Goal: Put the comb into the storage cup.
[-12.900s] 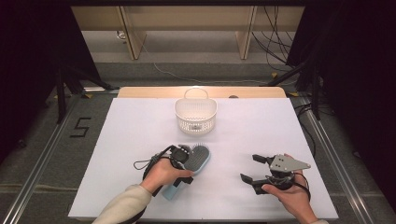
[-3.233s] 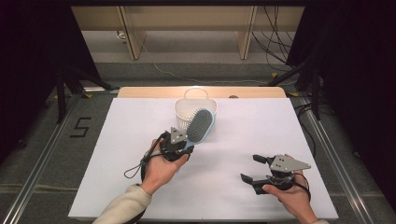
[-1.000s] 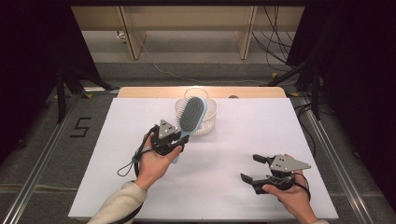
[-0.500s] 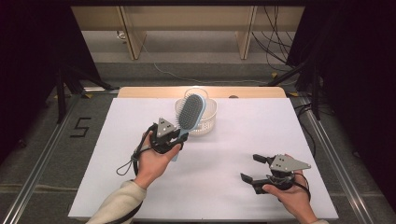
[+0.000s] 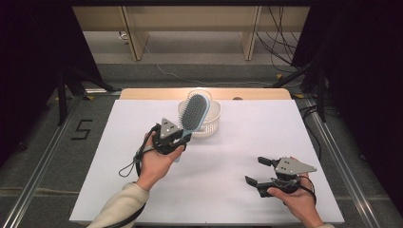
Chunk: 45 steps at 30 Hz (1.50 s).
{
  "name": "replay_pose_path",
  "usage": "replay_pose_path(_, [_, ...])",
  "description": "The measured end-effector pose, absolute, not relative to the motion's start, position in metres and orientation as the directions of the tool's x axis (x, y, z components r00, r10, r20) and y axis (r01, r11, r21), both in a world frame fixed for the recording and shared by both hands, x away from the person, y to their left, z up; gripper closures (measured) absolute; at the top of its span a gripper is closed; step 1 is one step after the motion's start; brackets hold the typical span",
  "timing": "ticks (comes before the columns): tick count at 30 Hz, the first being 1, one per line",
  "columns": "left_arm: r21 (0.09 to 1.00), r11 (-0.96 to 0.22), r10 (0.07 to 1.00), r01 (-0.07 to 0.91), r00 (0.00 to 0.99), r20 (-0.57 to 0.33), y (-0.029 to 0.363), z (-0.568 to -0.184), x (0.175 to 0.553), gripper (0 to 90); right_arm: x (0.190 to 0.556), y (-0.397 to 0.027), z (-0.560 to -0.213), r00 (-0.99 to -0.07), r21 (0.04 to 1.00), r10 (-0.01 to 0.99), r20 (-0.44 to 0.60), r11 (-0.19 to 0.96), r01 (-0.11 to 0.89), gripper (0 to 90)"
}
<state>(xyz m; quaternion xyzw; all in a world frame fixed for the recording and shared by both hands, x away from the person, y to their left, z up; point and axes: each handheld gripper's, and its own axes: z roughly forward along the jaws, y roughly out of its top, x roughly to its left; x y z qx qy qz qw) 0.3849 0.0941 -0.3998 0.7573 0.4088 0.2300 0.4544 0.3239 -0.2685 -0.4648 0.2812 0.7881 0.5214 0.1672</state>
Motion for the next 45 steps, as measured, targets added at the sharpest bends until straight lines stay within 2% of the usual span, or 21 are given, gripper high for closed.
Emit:
replay_pose_path(7, [0.887, -0.255, 0.834, 0.384, 0.552, 0.001, 0.097, -0.401, 0.388, 69.8, 0.324, -0.269, -0.465, -0.786, 0.915, 0.618, 0.031, 0.298, 0.27, 15.6])
replay_pose_path(45, [0.919, -0.197, 0.83, 0.341, 0.557, -0.029, 0.105, -0.395, 0.397, 69.8, 0.324, -0.268, -0.465, -0.785, 0.916, 0.618, 0.032, 0.297, 0.271, 15.5])
